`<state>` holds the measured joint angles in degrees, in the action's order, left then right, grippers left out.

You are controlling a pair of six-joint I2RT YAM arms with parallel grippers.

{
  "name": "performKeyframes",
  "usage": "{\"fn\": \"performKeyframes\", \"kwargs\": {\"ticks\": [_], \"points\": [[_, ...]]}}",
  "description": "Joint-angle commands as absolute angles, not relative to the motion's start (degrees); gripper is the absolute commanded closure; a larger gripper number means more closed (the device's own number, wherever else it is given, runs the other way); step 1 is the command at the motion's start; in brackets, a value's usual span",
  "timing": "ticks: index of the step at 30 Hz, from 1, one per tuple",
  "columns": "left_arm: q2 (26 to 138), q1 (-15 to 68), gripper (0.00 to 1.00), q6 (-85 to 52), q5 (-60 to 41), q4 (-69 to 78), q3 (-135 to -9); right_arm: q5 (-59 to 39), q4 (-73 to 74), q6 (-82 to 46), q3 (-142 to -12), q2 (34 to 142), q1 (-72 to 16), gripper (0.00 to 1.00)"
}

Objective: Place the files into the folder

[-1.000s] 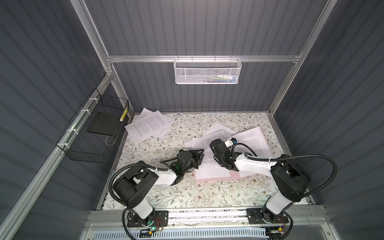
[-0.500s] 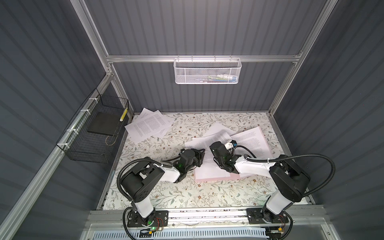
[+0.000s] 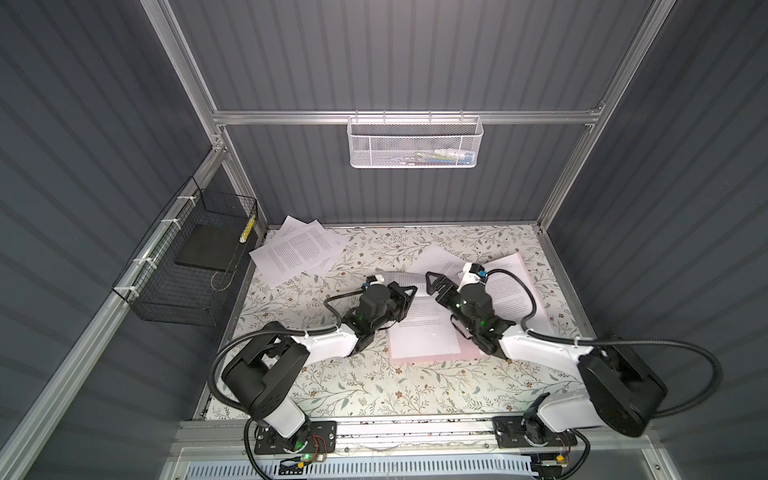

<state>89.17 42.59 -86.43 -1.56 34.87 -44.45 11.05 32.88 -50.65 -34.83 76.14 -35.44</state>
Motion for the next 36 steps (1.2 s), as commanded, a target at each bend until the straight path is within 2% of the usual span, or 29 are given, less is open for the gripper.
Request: {"fn": "performKeyframes", "kwargs": {"ticks": [1, 6, 12, 16, 19, 21, 24, 27, 33, 36], "points": [[83.9, 39.7, 1.00, -66.4, -6.2, 12.2, -52.4, 1.4, 19.5, -36.6, -35.9, 67.8, -33.1, 0.01], [84.0, 36.5, 1.00, -47.6, -14.1, -6.7, -65.3, 3.0, -0.1, -27.5, -40.4, 56.6, -30.6, 0.01], [95.9, 38.6, 1.00, -40.3, -36.0, -15.0, -83.8, -1.2, -3.6, -28.0, -39.9, 49.4, -21.2, 0.01], [101.5, 43.7, 1.00, -35.4, -43.1, -19.1, -92.9, -4.1, -7.2, -30.7, -40.3, 46.2, -14.2, 0.01], [106.1, 44.7, 1.00, -29.8, -44.7, -27.0, -98.8, -4.6, -6.7, -32.0, -38.9, 41.5, -11.5, 0.01], [108.3, 44.4, 1.00, -25.6, -40.8, -32.9, -102.2, -5.9, -6.7, -31.8, -39.2, 38.5, -11.1, 0.01], [111.6, 42.5, 1.00, -26.5, -37.8, -35.4, -106.0, -9.5, -10.2, -33.1, -42.9, 36.6, -11.1, 0.01], [114.0, 39.9, 1.00, -29.6, -37.4, -33.6, -108.5, -11.8, -13.4, -35.1, -45.3, 34.9, -11.1, 0.01], [117.4, 38.0, 1.00, -34.4, -42.9, -28.2, -112.2, -3.9, -21.5, -34.2, -47.6, 32.6, -10.9, 0.01], [118.0, 38.2, 1.00, -35.4, -44.9, -26.4, -113.7, -3.1, -20.4, -32.5, -48.8, 32.8, -10.5, 0.01]]}}
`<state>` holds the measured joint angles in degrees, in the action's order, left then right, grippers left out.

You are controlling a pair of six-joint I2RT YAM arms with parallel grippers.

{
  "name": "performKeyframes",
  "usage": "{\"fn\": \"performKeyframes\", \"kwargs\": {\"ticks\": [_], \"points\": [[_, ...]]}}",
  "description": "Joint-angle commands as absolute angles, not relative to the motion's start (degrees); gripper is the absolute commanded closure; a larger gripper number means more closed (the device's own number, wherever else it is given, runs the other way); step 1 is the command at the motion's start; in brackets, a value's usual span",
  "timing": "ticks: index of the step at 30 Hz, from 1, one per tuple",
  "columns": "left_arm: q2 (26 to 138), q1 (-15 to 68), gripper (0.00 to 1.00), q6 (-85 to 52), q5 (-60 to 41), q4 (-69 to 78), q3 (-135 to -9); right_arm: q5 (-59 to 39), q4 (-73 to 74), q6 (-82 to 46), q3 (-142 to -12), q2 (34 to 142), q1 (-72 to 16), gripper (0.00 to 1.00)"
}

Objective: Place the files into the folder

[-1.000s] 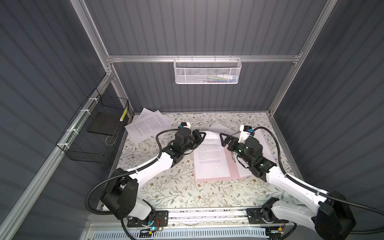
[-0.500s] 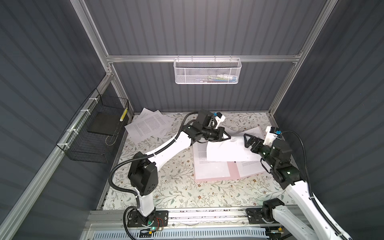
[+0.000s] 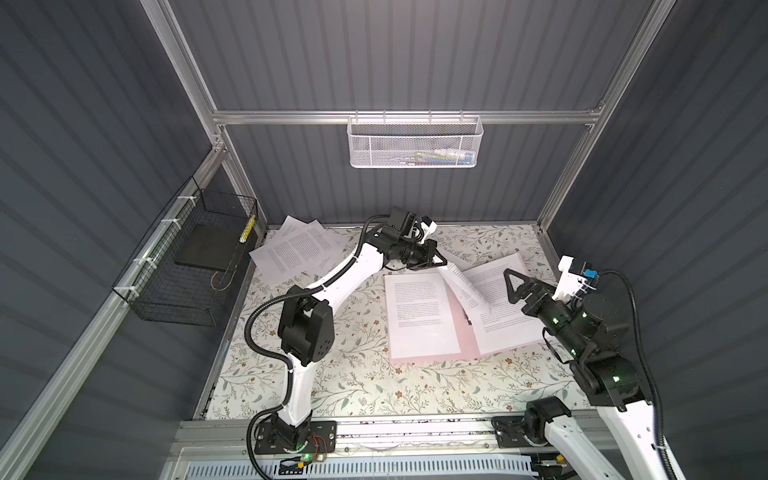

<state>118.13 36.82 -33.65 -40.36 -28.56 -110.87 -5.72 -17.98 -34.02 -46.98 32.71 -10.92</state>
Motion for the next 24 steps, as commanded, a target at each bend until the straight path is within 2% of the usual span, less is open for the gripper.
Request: {"fn": "performKeyframes", "kwargs": {"ticks": [1, 5, 9, 14, 20, 24], "points": [[118.2, 38.7, 1.00, -36.9, -46.6, -24.3, -113.7, -2.8, -20.4, -32.2, -49.5, 33.8, -10.2, 0.01], [119.7, 43.9, 1.00, -40.4, -52.8, -19.9, -117.9, -7.5, -18.5, -32.8, -51.2, 38.7, -6.3, 0.01], [116.2, 46.3, 1.00, -46.6, -57.9, -8.2, -112.7, -11.9, -15.1, -35.3, -51.1, 41.0, -1.5, 0.01], [114.4, 45.1, 1.00, -34.5, -55.3, -19.7, -105.8, -10.9, -15.4, -32.9, -51.9, 41.0, -0.7, 0.01], [123.8, 41.8, 1.00, -16.4, -48.8, -39.3, -104.6, -15.9, -15.8, -31.6, -51.0, 43.6, -0.8, 0.01], [133.3, 39.0, 1.00, -6.6, -44.0, -53.3, -111.2, -18.2, -15.7, -31.2, -49.2, 45.7, -1.4, 0.01]]}}
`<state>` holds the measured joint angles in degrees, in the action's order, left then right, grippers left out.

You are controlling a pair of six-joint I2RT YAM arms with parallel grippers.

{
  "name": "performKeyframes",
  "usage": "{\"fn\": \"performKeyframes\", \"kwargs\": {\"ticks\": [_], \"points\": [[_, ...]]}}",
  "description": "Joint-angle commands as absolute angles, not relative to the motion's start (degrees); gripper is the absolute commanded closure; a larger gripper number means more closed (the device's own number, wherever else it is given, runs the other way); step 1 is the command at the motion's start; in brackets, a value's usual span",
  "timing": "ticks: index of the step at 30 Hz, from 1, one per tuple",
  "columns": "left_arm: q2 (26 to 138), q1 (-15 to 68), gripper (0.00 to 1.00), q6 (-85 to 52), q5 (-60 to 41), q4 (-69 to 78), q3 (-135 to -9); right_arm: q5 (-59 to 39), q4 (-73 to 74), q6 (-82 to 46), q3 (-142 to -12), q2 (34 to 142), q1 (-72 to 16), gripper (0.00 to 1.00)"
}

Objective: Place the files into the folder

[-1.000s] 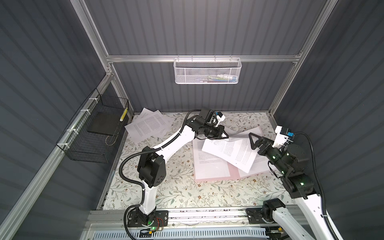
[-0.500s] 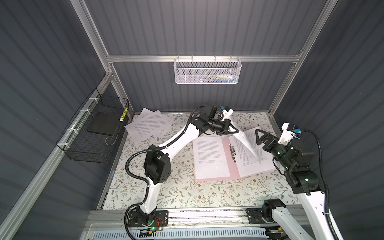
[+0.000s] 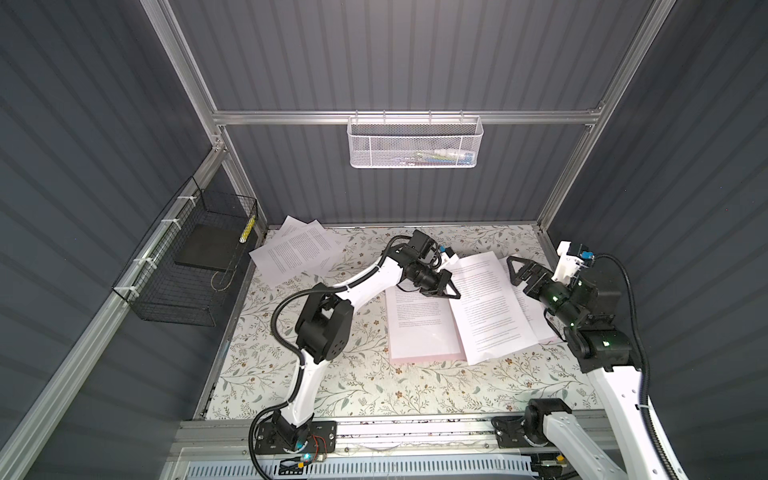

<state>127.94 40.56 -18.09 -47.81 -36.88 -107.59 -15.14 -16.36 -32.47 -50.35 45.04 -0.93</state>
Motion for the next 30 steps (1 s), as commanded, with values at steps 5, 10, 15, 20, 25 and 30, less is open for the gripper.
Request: {"fn": "performKeyframes", "kwargs": {"ticks": [5, 10, 15, 20, 25, 30], "points": [[135.2, 35.9, 1.00, -2.9, -39.0, -56.9, -111.9, -21.3, -15.4, -30.7, -47.2, 48.8, -2.8, 0.01], [137.0, 34.6, 1.00, -2.0, -35.6, -60.3, -113.3, -21.3, -17.1, -29.6, -46.2, 53.2, -3.9, 0.01], [136.7, 34.4, 1.00, -3.6, -35.9, -58.4, -113.2, -24.0, -15.4, -30.0, -42.4, 56.9, -4.8, 0.01], [137.8, 34.2, 1.00, -3.1, -34.8, -59.5, -116.2, -24.4, -14.3, -28.6, -40.1, 61.0, -5.3, 0.09], [139.7, 34.1, 1.00, -2.5, -33.9, -61.5, -119.2, -25.8, -14.8, -26.6, -42.8, 69.2, -6.2, 0.26], [140.5, 34.2, 1.00, -2.3, -33.7, -61.9, -119.8, -22.0, -18.0, -22.7, -47.7, 77.7, -8.2, 0.35]]}}
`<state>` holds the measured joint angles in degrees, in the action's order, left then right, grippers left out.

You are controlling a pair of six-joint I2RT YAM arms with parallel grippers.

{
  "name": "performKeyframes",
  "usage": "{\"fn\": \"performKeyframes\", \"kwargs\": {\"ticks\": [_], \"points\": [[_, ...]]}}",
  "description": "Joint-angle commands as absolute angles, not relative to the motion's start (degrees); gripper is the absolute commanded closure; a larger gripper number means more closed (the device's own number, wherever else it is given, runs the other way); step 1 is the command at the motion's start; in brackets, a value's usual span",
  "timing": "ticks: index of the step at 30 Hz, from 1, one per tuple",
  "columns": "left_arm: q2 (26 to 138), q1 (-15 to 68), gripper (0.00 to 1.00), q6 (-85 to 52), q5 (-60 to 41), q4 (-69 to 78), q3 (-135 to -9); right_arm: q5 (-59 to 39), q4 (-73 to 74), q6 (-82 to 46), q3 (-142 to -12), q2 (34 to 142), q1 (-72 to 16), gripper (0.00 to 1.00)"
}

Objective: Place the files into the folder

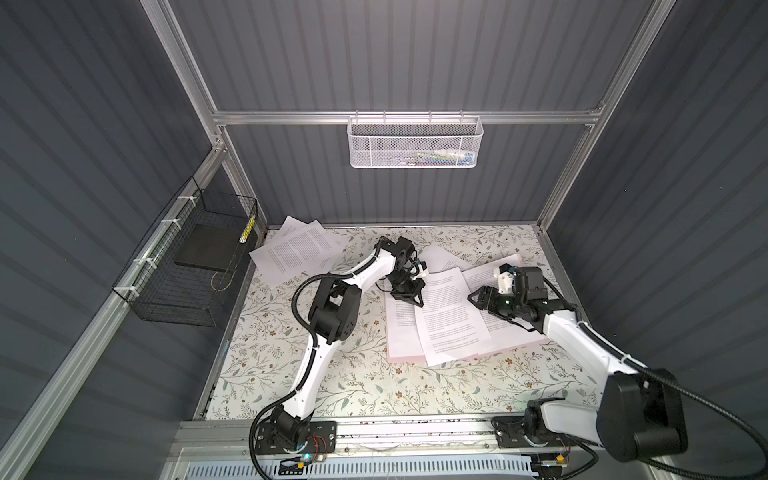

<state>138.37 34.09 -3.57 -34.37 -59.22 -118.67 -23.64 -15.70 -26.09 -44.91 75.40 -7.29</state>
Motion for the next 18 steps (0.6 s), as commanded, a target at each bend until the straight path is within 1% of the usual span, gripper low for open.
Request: {"fn": "performKeyframes", "kwargs": {"ticks": [1, 4, 6, 10, 15, 18], "points": [[140.6, 34.2, 1.00, -2.3, -33.5, -61.8, -119.8, -20.5, -18.3, -22.3, -48.3, 79.1, -8.3, 0.35], [141.0, 34.2, 1.00, -2.5, -33.2, -61.7, -120.1, -19.9, -17.5, -21.5, -48.8, 81.1, -8.4, 0.35], [141.6, 34.2, 1.00, -2.4, -32.4, -62.3, -120.7, -17.4, -17.8, -21.1, -49.7, 82.2, -8.8, 0.36], [142.4, 34.2, 1.00, -1.9, -31.9, -63.1, -121.4, -17.1, -18.0, -19.9, -51.5, 84.6, -9.0, 0.35], [142.6, 34.2, 1.00, -1.9, -31.7, -63.0, -121.0, -18.6, -17.9, -18.6, -53.7, 88.6, -8.9, 0.35], [142.5, 34.2, 1.00, -1.9, -31.7, -62.8, -120.4, -21.4, -18.1, -18.0, -55.2, 91.5, -8.9, 0.38]]}}
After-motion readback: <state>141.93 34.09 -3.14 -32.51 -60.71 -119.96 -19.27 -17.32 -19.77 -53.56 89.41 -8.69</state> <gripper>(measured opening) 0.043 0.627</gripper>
